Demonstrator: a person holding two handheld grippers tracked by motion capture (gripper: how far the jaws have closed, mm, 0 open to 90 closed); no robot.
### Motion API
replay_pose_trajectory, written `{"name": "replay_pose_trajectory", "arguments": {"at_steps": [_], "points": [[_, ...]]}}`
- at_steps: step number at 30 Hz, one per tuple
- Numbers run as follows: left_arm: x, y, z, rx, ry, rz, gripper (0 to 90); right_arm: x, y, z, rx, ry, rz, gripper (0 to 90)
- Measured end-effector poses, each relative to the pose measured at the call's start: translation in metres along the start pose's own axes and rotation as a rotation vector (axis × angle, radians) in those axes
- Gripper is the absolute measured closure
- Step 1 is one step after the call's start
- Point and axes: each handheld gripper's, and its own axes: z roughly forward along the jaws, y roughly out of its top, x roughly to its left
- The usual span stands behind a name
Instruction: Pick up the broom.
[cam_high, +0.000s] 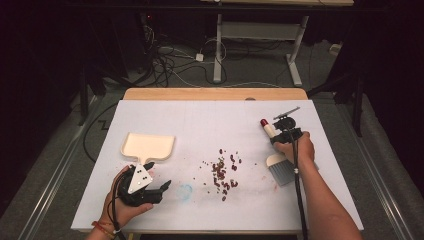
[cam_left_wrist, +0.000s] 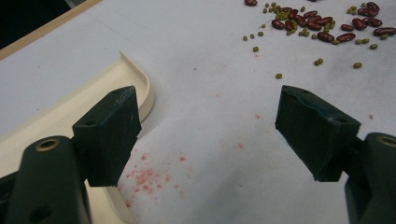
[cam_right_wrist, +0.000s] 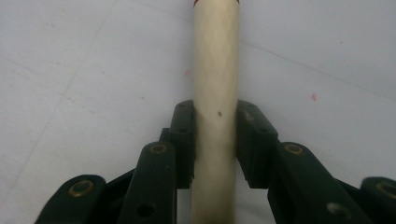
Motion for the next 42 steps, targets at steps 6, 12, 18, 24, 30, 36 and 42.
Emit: {"name": "replay_pose_trajectory", "arguments": {"at_steps": [6, 12, 18, 24, 30, 36, 42], "points": [[0.001, -0.001, -0.002, -0.001, 0.006, -0.016, 21.1, -0.006, -0.013, -0.03, -0.176, 0.043, 0.014, 70.5], [0.003, -0.002, -0.004, -0.001, 0.017, -0.04, 21.1, -0.005, -0.03, -0.063, -0.347, 0.071, 0.009, 70.5], [0.005, -0.002, -0.003, 0.007, 0.026, -0.042, 21.1, -0.006, -0.044, -0.087, -0.462, 0.096, 0.017, 70.5], [0.005, -0.002, 0.0, 0.014, 0.021, -0.041, 21.1, -0.005, -0.058, -0.107, -0.594, 0.136, 0.041, 70.5], [0.005, -0.001, 0.002, 0.017, 0.019, -0.038, 21.1, 0.004, -0.062, -0.12, -0.66, 0.121, 0.004, 70.5], [0.005, -0.003, 0.003, 0.025, 0.019, -0.033, 21.1, 0.01, -0.062, -0.127, -0.707, 0.142, -0.008, 70.5], [0.007, -0.005, 0.0, 0.022, 0.025, -0.035, 21.1, 0.023, -0.057, -0.134, -0.762, 0.196, -0.05, 70.5]]}}
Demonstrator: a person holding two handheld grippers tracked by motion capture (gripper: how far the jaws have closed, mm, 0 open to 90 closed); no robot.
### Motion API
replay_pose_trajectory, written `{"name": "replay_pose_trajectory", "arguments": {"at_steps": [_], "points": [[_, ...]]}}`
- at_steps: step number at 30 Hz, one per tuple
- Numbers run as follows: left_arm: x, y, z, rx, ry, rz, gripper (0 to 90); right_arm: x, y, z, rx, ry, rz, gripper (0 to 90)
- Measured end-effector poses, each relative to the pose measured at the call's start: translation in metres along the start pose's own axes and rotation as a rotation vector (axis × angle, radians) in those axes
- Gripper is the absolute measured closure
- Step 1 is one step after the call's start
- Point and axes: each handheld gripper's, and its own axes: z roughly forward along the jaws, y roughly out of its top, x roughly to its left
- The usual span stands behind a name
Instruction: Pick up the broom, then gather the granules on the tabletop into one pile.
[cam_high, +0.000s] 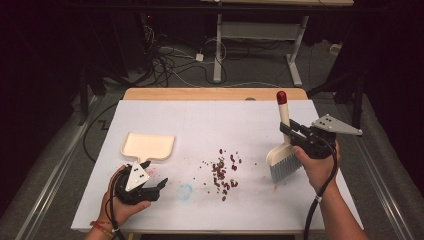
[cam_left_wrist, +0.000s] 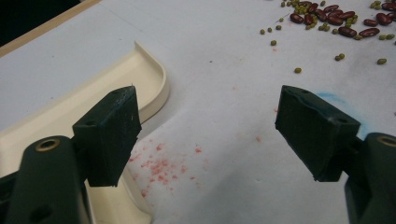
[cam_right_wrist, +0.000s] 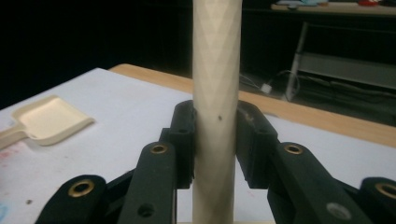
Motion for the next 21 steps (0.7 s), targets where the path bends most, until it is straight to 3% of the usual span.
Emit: {"name": "replay_pose_trajectory", "arguments": {"at_steps": [10, 11, 21], "points": [[-0.002, -0.004, -0.005, 0.009, 0.01, 0.001, 21.1, 0.026, 0.011, 0.012, -0.037, 0.129, -0.022, 70.4], [-0.002, -0.005, -0.005, 0.01, 0.012, 0.001, 21.1, 0.033, 0.013, 0.016, -0.043, 0.159, -0.023, 70.5], [-0.002, -0.006, -0.007, 0.013, 0.021, 0.0, 21.1, 0.073, 0.021, 0.048, -0.044, 0.306, -0.1, 70.4]]}}
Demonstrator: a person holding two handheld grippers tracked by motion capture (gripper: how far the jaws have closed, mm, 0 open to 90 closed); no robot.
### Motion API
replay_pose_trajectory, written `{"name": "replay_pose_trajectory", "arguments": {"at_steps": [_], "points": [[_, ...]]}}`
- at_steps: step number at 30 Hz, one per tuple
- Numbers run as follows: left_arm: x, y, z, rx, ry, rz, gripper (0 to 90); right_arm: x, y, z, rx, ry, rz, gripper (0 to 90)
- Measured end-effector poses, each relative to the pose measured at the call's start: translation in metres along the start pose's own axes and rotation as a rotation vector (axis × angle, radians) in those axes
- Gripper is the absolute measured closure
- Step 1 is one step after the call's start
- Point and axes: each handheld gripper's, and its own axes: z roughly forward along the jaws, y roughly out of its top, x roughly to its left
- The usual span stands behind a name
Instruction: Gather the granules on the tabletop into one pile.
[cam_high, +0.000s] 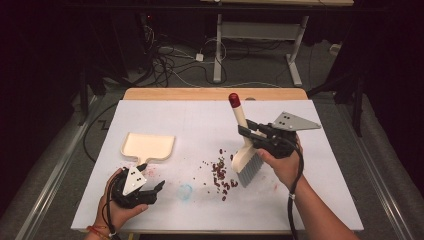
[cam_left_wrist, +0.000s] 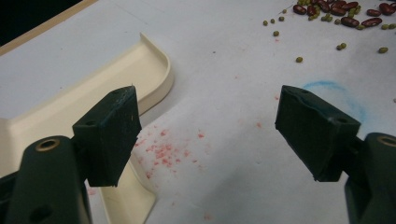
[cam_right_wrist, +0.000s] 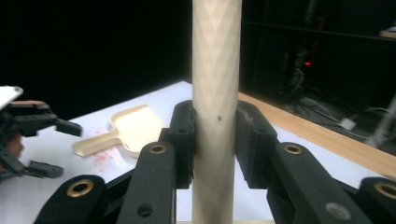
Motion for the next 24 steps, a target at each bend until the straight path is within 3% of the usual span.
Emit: {"name": "replay_pose_trajectory", "arguments": {"at_steps": [4, 9, 17, 24], "points": [[0.0, -0.001, 0.0, 0.004, -0.001, 0.005, 21.1, 0.011, 0.001, 0.023, 0.0, 0.066, -0.042, 70.4], [0.001, -0.001, -0.002, -0.003, -0.001, 0.006, 21.1, 0.026, 0.004, 0.053, 0.005, 0.145, -0.061, 70.4], [0.001, -0.002, -0.005, -0.01, 0.0, 0.008, 21.1, 0.049, 0.009, 0.099, -0.005, 0.224, -0.112, 70.4], [0.006, -0.006, -0.013, -0.027, 0.016, -0.005, 21.1, 0.06, 0.004, 0.139, -0.001, 0.349, -0.108, 70.4]]}}
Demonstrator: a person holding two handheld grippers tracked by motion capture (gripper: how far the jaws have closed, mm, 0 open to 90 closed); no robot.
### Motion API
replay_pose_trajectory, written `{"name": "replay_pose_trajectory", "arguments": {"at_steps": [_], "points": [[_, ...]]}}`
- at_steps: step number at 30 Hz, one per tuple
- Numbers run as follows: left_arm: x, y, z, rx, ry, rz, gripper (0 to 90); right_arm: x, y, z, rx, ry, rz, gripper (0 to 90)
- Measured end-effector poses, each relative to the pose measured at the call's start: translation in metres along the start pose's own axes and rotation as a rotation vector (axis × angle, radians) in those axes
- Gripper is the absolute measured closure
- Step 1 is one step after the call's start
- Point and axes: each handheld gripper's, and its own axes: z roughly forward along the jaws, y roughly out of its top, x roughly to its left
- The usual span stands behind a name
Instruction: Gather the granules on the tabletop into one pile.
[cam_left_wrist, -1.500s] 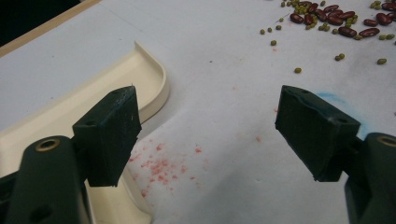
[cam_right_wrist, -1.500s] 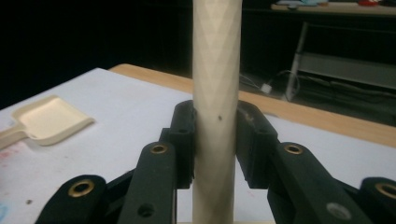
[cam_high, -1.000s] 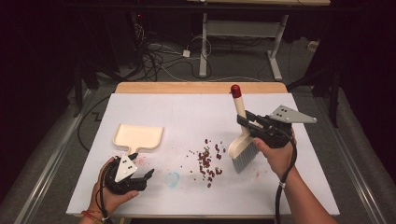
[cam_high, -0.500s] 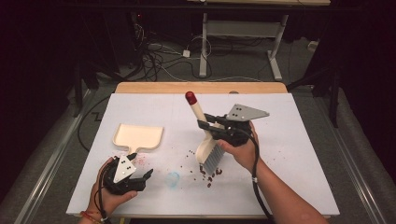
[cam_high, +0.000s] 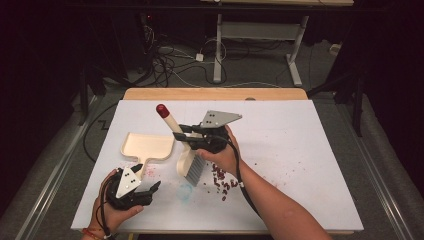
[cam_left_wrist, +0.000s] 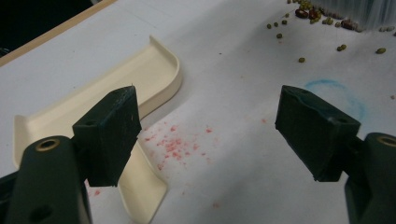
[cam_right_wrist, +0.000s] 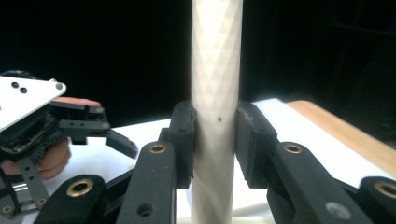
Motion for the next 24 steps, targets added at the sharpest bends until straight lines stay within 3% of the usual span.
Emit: {"name": "replay_pose_trajectory", "arguments": {"at_steps": [7, 13, 18, 24], "points": [[0.002, -0.005, -0.005, -0.006, 0.002, -0.014, 21.1, 0.004, -0.01, 0.034, 0.007, 0.097, -0.015, 70.3], [0.003, -0.007, -0.008, -0.012, -0.006, -0.019, 21.1, -0.003, -0.028, 0.043, 0.026, 0.119, -0.026, 70.3], [0.002, -0.006, -0.008, -0.016, -0.014, -0.011, 21.1, -0.011, -0.03, 0.033, -0.001, 0.126, -0.019, 70.3], [0.0, -0.005, -0.007, -0.011, -0.024, 0.0, 21.1, -0.028, -0.038, -0.003, -0.035, 0.114, -0.005, 70.4]]}}
